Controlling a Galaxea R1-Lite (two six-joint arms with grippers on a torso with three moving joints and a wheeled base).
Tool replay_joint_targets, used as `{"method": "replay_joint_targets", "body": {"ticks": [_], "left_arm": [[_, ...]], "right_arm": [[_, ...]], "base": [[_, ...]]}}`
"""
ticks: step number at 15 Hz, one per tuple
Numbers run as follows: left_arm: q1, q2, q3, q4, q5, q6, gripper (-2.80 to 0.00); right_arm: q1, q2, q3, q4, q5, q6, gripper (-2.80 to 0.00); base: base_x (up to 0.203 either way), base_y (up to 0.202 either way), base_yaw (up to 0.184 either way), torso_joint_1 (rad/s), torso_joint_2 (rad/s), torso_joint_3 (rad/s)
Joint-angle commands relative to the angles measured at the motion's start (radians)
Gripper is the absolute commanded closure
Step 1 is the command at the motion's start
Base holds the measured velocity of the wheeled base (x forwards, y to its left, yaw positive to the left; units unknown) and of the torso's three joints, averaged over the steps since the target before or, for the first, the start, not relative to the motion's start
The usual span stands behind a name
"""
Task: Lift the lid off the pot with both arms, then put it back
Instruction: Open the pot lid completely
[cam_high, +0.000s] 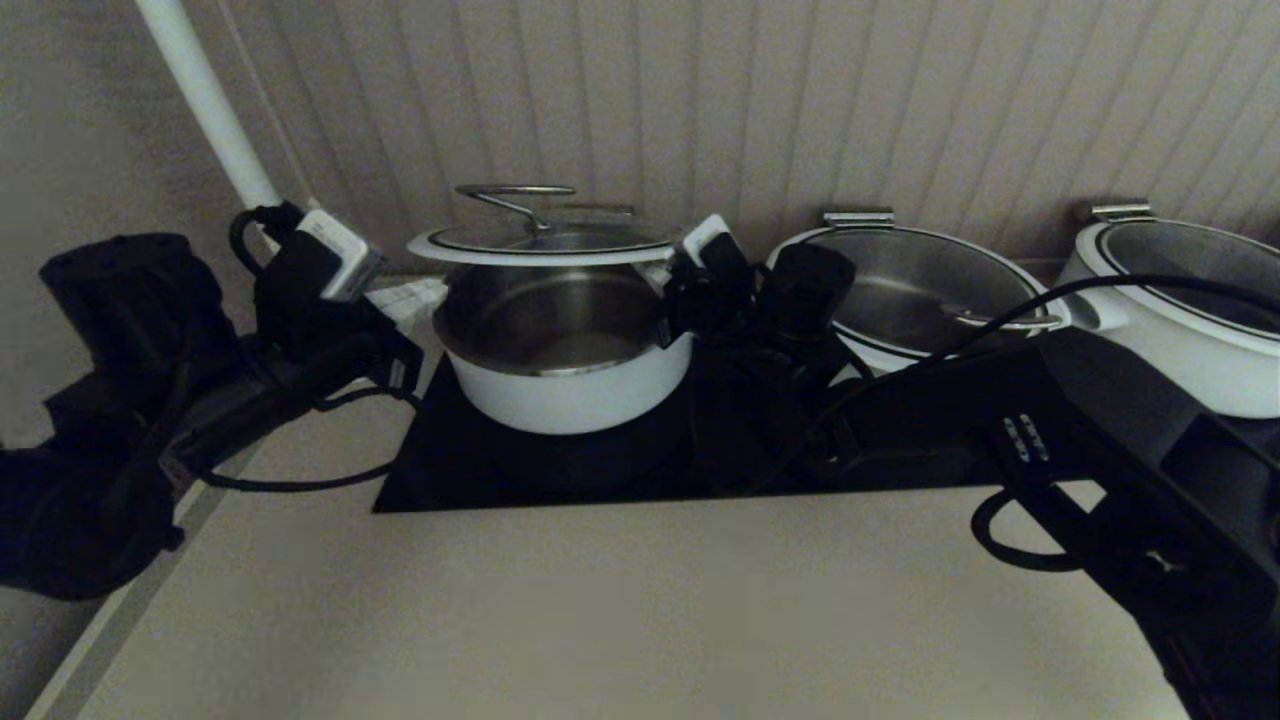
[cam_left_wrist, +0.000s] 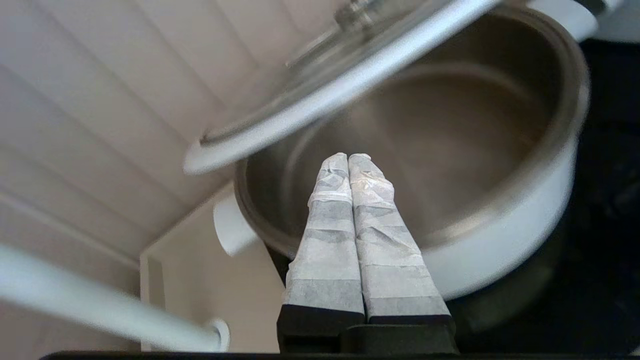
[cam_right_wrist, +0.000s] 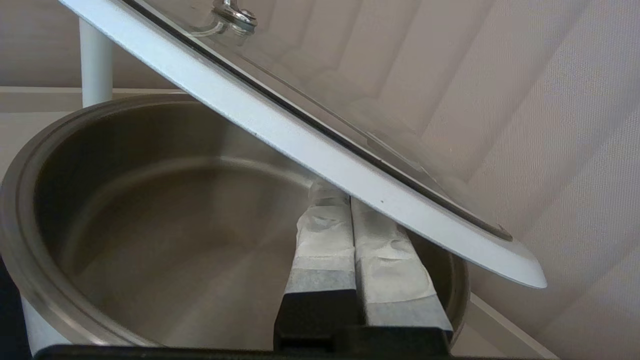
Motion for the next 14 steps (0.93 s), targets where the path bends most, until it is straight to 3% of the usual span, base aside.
{"method": "replay_joint_targets", "body": {"ticks": [1,14], "left_arm": [[-0.005,0.056,-0.038,-0.006,-0.002,0.004,0.0],[-0.041,0.191,-0.171,-0.005,0.001,0.006,0.0]], "right_arm": [[0.001,0.0,0.0,-0.006,0.002,-0.002,0.0],[0.008,-0.001,0.0,-0.015,0.004,-0.003,0.0]], "base": [[0.0,0.0,0.0,0.0,0.0,0.0],[0.0,0.0,0.0,0.0,0.0,0.0]]}}
